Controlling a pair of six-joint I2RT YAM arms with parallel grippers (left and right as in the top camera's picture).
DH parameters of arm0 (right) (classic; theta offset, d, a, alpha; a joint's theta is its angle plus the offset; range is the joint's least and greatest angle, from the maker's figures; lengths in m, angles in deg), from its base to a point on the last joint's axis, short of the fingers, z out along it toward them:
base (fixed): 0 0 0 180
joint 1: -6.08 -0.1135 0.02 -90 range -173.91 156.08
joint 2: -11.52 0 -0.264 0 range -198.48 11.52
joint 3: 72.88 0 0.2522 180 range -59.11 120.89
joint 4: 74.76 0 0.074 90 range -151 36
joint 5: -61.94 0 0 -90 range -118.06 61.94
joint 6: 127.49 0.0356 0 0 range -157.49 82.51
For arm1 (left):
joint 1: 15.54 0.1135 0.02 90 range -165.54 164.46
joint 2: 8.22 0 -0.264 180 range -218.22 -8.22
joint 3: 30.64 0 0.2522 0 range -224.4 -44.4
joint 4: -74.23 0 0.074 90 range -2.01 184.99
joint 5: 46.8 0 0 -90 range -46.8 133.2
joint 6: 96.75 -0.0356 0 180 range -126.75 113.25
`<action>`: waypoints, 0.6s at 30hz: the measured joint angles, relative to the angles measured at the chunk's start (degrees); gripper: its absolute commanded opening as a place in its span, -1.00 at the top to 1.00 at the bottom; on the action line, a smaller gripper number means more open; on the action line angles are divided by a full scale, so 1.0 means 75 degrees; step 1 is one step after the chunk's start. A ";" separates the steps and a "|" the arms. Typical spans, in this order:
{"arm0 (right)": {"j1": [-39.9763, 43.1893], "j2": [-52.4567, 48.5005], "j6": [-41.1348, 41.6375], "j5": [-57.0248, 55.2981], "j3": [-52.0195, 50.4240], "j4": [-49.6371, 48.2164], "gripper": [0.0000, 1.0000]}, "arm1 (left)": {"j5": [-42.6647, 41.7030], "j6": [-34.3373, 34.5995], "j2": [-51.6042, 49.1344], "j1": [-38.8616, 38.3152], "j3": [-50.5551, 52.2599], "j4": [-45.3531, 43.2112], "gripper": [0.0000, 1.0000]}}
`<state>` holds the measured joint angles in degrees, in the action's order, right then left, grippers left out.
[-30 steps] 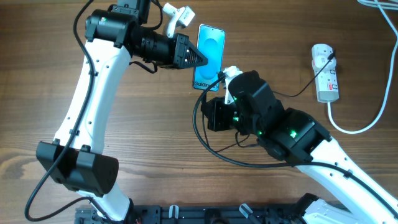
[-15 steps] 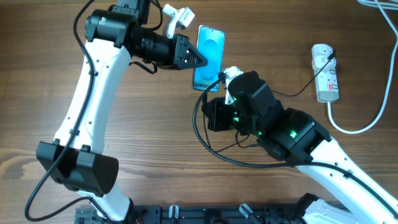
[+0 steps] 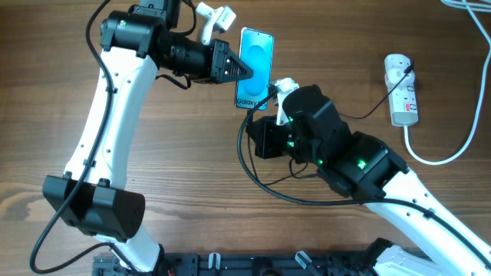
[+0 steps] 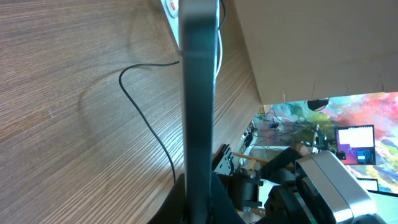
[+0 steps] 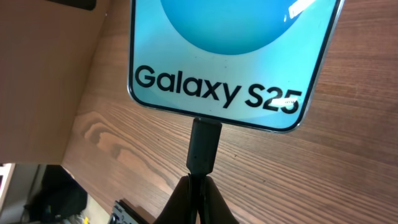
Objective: Plug charger to phone and switch on socket
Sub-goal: 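Push the USB-C plug up into the phone's bottom port, then release the plug with the right gripper and pull it away from the phone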
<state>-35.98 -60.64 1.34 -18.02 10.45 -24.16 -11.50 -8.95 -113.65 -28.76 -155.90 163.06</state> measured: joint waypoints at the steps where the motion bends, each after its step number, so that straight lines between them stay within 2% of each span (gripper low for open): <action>1: 0.0000 0.0000 -0.0070 0.0000 0.0000 -0.0003 0.89 | 0.0000 0.0003 0.0000 0.0015 -0.0006 0.0026 0.92; 5: 0.0000 0.0000 -0.0423 -0.0029 0.0000 -0.0006 0.88 | 0.0003 0.0003 0.0000 0.0015 -0.0015 0.0050 0.92; 10: 0.0119 0.0003 -0.0656 -0.0662 0.0041 -0.0405 0.56 | 0.0128 -0.0006 0.0000 -0.0023 -0.0009 0.0391 0.92; 11: 0.0187 0.0003 -0.0673 -0.0851 0.0050 -0.0431 0.45 | 0.0122 -0.0012 0.0000 -0.0055 -0.0009 0.0399 0.92; 12: 0.0216 0.0003 -0.0682 -0.0970 0.0050 -0.0428 0.22 | 0.0143 -0.0009 0.0000 -0.0082 -0.0009 0.0399 0.92; 14: 0.0216 0.0003 -0.0729 -0.1067 0.0050 -0.0393 -0.01 | 0.0149 -0.0009 0.0000 -0.0087 -0.0009 0.0399 0.92; 16: 0.0216 0.0003 -0.0702 -0.1064 0.0050 -0.0219 -0.37 | 0.0146 -0.0009 0.0000 -0.0090 -0.0009 0.0391 0.92; 17: 0.0216 0.0003 -0.0600 -0.1061 0.0050 -0.0093 -0.67 | 0.0172 -0.0009 0.0000 -0.0087 -0.0009 0.0361 0.92; 18: 0.0216 0.0003 -0.0527 -0.1064 0.0050 0.0026 -0.78 | 0.0306 -0.0009 0.0000 -0.0090 -0.0009 0.0356 0.92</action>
<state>-34.36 -60.62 -2.62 -26.00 10.82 -23.96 -9.21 -9.02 -113.65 -29.43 -155.97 165.72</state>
